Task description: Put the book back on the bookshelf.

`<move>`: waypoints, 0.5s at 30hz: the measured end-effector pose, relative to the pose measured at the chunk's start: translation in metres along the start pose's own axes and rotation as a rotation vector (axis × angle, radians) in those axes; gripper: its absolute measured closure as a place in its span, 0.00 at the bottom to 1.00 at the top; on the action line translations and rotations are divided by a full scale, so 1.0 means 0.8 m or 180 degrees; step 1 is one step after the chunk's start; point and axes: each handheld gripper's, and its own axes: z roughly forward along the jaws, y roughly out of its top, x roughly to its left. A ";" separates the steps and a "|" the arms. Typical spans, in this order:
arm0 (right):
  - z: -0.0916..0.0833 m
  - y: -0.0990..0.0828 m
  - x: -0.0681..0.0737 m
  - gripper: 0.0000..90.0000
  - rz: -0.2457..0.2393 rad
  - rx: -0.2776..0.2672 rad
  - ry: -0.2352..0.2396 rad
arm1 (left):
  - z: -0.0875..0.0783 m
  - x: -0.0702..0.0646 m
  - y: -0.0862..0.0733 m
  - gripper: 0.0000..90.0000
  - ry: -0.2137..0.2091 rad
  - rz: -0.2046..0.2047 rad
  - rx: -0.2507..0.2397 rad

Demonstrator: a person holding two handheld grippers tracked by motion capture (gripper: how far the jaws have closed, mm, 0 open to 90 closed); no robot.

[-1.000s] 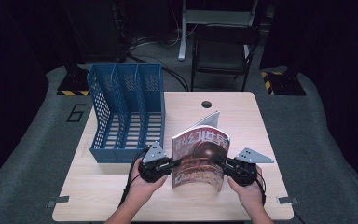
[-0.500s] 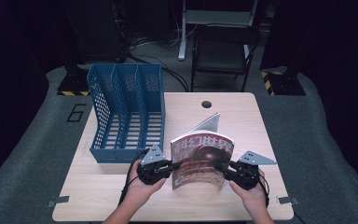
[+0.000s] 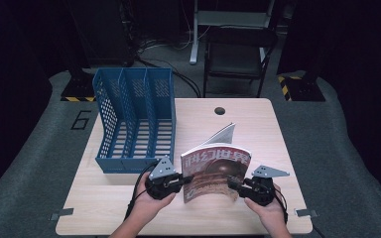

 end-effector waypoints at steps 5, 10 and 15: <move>0.006 -0.009 -0.010 0.73 0.0116 0.0113 -0.0008 | -0.001 -0.006 -0.001 0.93 0.0013 0.0085 0.0024; 0.010 -0.013 -0.014 0.80 0.0140 0.0189 -0.0005 | -0.001 -0.009 0.000 0.93 -0.0008 0.0103 0.0037; 0.012 -0.011 -0.010 0.91 0.0069 0.0178 -0.0022 | -0.001 -0.013 0.000 0.93 0.0022 0.0200 0.0057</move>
